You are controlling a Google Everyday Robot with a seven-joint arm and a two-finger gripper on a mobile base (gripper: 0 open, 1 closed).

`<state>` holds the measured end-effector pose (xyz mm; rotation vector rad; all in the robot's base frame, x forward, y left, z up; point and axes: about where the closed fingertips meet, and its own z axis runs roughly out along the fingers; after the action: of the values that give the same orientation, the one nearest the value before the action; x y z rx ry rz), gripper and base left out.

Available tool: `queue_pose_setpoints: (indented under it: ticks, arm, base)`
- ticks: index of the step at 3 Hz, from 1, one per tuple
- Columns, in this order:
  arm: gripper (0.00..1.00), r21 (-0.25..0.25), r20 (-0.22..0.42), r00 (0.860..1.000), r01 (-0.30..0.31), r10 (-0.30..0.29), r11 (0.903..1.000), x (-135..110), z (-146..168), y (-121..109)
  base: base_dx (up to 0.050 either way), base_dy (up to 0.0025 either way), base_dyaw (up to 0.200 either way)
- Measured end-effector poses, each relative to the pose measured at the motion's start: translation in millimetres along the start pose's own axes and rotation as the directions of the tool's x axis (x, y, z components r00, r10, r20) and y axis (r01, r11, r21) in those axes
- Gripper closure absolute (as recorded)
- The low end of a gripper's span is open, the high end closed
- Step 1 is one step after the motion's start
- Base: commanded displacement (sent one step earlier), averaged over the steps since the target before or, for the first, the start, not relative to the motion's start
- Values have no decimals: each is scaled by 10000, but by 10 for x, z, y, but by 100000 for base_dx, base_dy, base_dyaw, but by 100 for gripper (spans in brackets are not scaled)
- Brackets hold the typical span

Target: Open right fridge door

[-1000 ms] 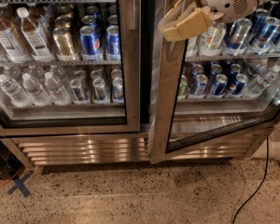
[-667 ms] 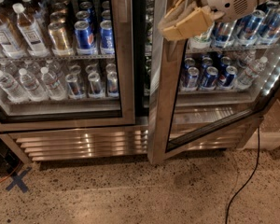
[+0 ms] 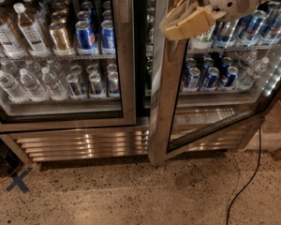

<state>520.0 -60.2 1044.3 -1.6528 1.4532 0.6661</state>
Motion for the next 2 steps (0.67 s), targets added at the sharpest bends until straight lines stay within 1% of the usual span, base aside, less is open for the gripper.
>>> queue_pose_setpoints:
  ticks: [2]
  arm:
    - [59,0,0,10000,0,0,10000,33,-39,-29]
  base:
    - [0,0,0]
